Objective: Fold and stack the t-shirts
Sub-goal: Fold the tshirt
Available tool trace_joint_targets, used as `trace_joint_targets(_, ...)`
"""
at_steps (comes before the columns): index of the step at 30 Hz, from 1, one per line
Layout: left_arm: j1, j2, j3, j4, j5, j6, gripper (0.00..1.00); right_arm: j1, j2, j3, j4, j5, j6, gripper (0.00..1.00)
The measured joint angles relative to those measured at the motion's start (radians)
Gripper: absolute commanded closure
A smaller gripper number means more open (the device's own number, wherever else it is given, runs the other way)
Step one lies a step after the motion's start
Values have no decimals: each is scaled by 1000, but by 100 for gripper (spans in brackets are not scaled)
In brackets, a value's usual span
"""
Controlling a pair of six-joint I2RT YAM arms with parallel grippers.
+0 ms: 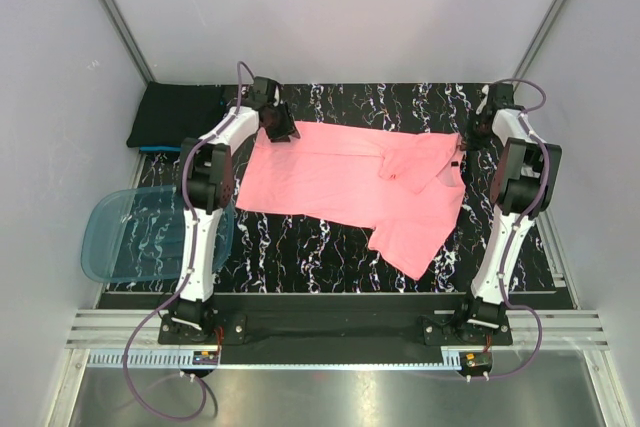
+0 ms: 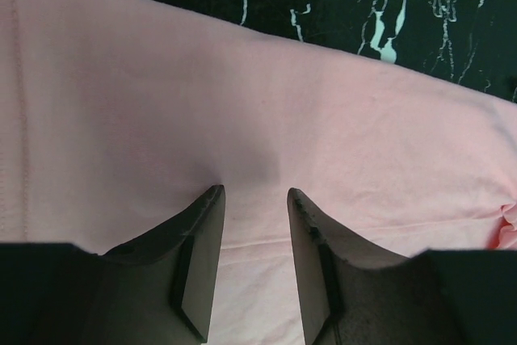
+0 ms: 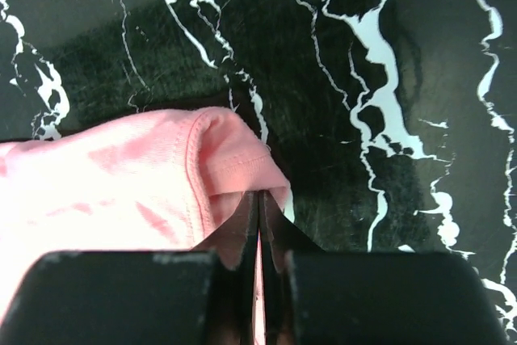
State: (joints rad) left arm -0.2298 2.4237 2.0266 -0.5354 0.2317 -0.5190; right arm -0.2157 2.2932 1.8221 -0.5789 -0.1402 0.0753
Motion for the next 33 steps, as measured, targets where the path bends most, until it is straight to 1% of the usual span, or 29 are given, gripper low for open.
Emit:
trace_joint_targets(6,10,1,0,-16,-17,-14,59,-7,3,8,-12,14,11,98)
trace_joint_targets(10,13,0,-8,-8,-14,-40,59,-28,11,25,-18,-25,16,78)
trace_joint_targets(11,15,-5,-19,3,-10,-48,59,-35,15,34,-16,-38,19,70)
trace_joint_targets(13,16,-15,-41,23,0,-59,59,-42,13,35,-11,-61,29,67)
trace_joint_targets(15,16,-20,-51,32,14,-72,59,-51,8,30,5,-90,40,66)
trace_joint_targets(22,19,-20,-50,39,66,-93,58,-51,-7,18,55,-195,90,67)
trace_joint_targets(27,19,-20,-40,69,91,-104,57,-51,-7,16,76,-226,112,66)
trace_joint_targets(33,21,-19,-31,106,102,-112,57,-51,-4,21,87,-248,112,68)
